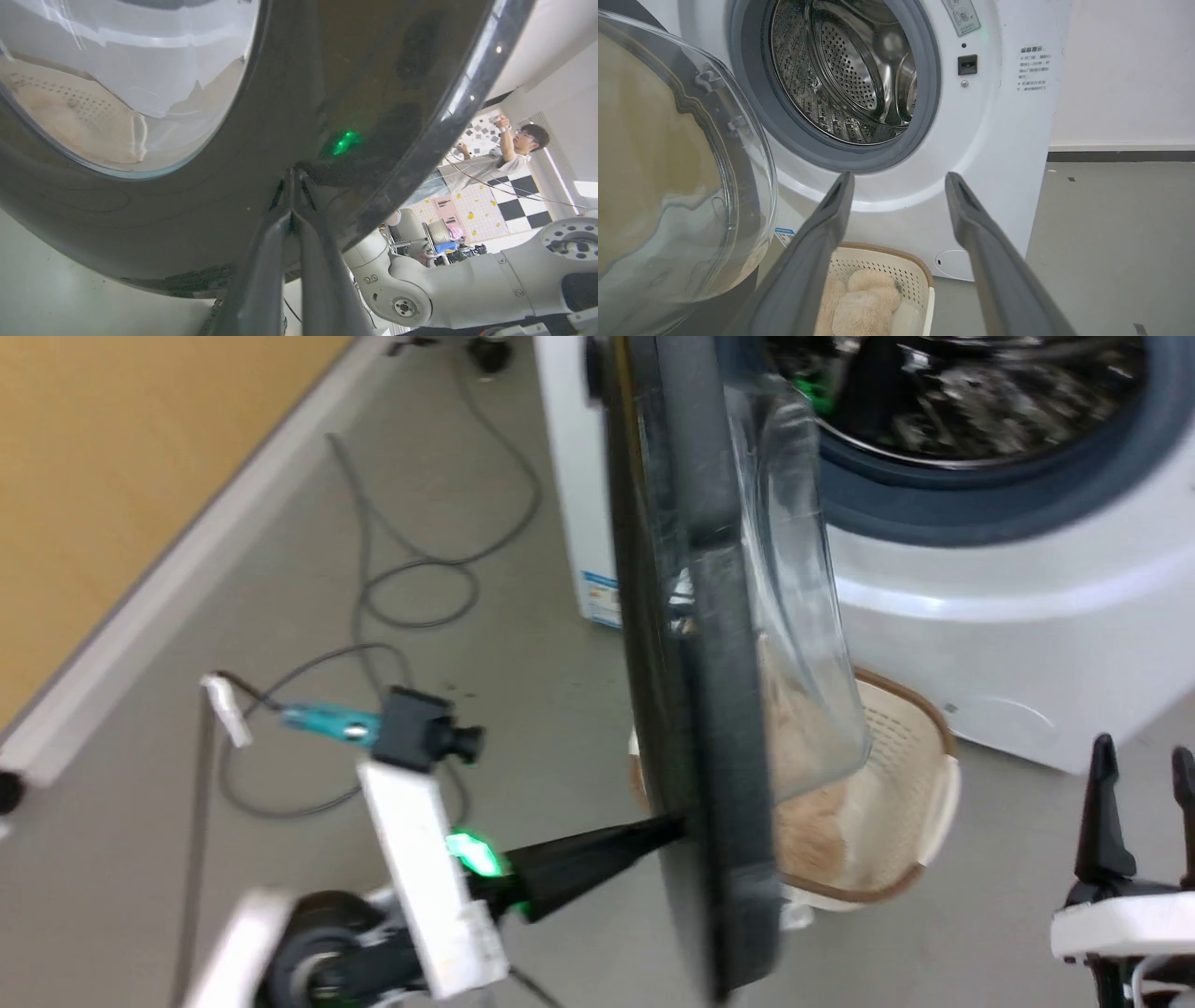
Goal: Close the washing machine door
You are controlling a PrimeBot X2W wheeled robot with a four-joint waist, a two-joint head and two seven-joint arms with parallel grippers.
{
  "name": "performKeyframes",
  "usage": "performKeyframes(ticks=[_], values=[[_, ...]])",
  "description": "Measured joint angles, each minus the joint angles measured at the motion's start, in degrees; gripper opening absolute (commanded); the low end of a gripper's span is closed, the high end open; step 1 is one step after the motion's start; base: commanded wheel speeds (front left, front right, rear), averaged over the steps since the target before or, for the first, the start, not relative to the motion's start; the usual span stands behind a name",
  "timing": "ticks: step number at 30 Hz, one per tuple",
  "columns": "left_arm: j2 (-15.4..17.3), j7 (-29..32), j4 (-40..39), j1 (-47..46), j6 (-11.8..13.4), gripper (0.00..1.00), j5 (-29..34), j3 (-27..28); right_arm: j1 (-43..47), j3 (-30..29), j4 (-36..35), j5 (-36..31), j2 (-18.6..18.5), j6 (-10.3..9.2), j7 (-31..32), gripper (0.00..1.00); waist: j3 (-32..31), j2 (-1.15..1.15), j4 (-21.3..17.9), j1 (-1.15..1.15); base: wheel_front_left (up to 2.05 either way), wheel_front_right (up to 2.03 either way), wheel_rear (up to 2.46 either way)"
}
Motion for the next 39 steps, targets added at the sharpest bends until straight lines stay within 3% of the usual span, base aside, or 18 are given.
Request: performKeyframes(ticks=[11, 22, 39], values=[[-8.53, -14.45, 10.17, -8.96, 0.0, 0.0, 1.09, -8.17, -1.91, 0.49, -0.22, 1.66, 0.04, 0.0, 0.0, 1.0, 2.06, 0.0, -10.51, 0.0, 0.0, 0.0, 0.0], [-9.4, -29.69, 24.52, -19.4, 0.0, 0.0, 2.36, -13.27, -2.81, -0.07, 0.0, 3.14, 0.03, 0.0, 0.0, 1.0, 4.81, 0.0, -20.99, 0.0, 0.0, 0.0, 0.0], [-9.98, -46.31, 47.35, -37.15, 0.0, 0.0, 2.74, -17.29, -5.79, 2.59, -0.79, 6.57, 0.03, 0.0, 0.0, 1.0, 9.53, 0.0, -32.18, 0.01, 0.0, 0.0, 0.0]])
